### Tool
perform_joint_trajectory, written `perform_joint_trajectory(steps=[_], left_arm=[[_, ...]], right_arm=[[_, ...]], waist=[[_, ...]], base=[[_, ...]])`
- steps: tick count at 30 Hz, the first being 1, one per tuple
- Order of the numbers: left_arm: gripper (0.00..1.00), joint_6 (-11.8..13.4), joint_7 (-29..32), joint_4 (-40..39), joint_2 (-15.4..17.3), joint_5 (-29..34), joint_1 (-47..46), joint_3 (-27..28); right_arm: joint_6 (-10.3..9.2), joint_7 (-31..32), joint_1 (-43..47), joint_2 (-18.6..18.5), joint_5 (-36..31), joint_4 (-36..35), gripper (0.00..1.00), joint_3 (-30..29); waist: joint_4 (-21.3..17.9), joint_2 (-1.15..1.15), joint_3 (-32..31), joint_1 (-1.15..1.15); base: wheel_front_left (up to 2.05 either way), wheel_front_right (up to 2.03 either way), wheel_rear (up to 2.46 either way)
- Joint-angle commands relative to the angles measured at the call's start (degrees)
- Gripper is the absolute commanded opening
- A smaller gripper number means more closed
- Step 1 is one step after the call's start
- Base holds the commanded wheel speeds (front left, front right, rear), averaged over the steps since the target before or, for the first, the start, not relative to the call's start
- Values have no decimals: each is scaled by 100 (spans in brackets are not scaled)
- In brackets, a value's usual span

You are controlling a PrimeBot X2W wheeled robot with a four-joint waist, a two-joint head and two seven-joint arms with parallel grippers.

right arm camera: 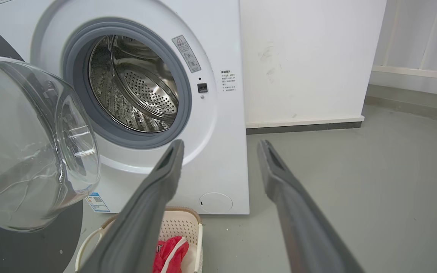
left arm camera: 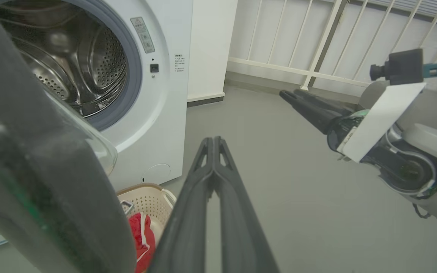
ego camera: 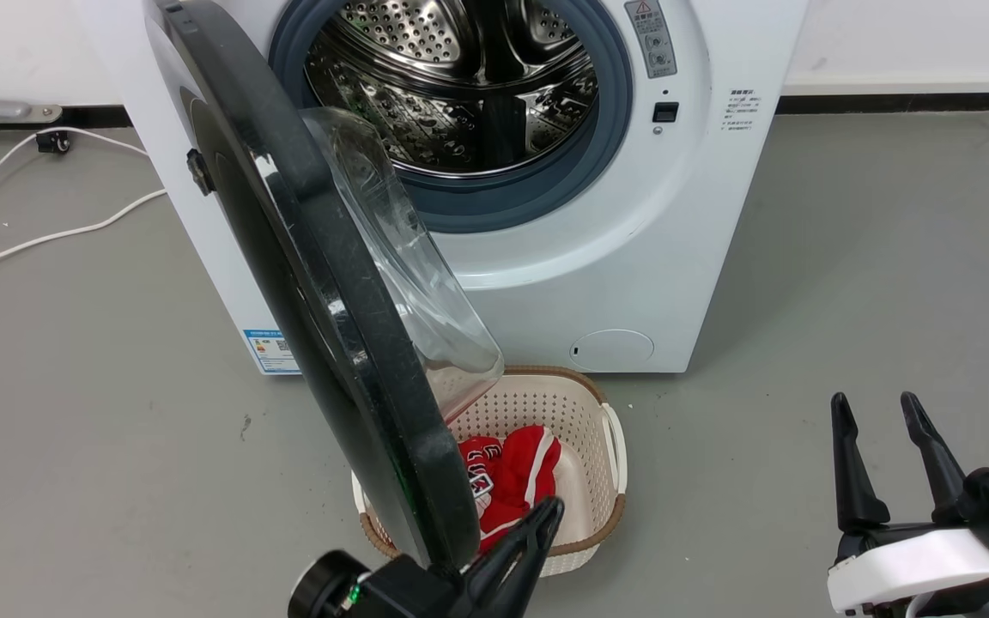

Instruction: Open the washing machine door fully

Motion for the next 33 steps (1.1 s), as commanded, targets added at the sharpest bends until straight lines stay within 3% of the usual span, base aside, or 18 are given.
perform_joint_trajectory(steps=[1,18,27,33], left_arm=[[0,-5,24,66,40,42,49,-13],[0,472,-1157,1562,-166,276,-509,357],[0,648,-1377,1745,-181,193,-502,485],[0,694,-1399,1744,-146,217,-424,445]], right_arm=[[-2,0,-59,17,46,17,100,14],[-2,60,-90,16,114,59,100,78],[-2,72,-36,16,171,84,100,76],[-2,95,6,16,195,68,100,56]], waist=[[2,0,-1,0],[-78,0,25,0],[-73,0,-3,0],[197,0,-9,0]], base=[[0,0,0],[0,0,0],[0,0,0],[0,0,0]])
